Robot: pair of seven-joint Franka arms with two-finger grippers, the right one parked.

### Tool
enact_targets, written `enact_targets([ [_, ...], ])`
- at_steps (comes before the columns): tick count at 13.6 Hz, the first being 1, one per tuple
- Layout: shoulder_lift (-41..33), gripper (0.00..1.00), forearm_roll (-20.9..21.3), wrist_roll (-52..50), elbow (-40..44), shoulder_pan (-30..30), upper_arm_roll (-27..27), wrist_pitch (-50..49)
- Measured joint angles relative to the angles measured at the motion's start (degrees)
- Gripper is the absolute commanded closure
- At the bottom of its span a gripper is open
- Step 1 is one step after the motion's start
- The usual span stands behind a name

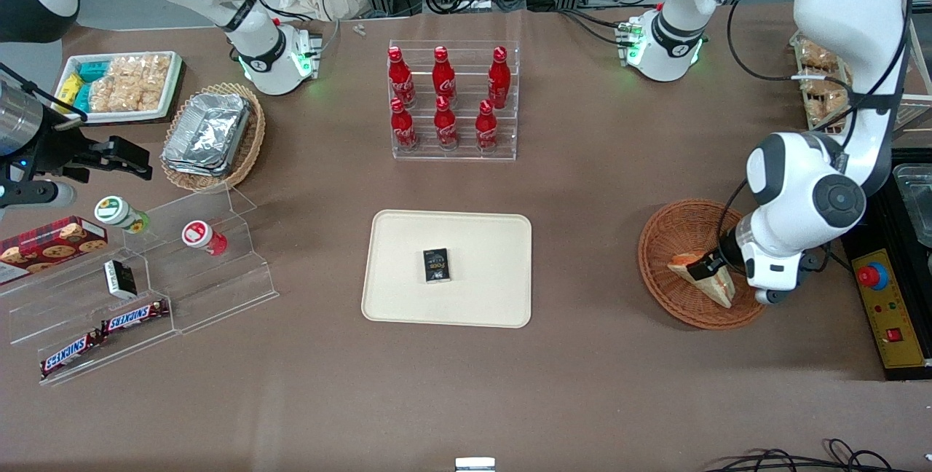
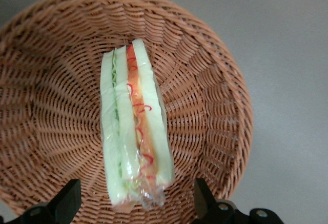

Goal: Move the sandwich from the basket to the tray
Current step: 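Lower the open left gripper onto the wrapped sandwich in the basket, then close the left gripper on the sandwich's crust edge, then lift the sandwich and carry it toward the cream tray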

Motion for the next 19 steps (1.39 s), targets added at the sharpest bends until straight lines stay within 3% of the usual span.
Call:
enact_targets([
  [4, 0.8, 0.07, 0.1, -0.9, 0.0, 0.1, 0.7, 2.0],
  [5, 0.9, 0.16, 0.5, -1.1, 0.0, 0.1, 0.8, 2.2],
  [8, 1.4, 0.55, 2.2, -3.1, 0.2, 0.1, 1.8, 3.0],
  [12, 1.7, 0.9, 2.4, -3.4, 1.2, 0.1, 1.9, 2.4],
  [19, -1.7, 0.91, 2.7, -2.4, 20.7, -0.1, 0.0, -29.7],
])
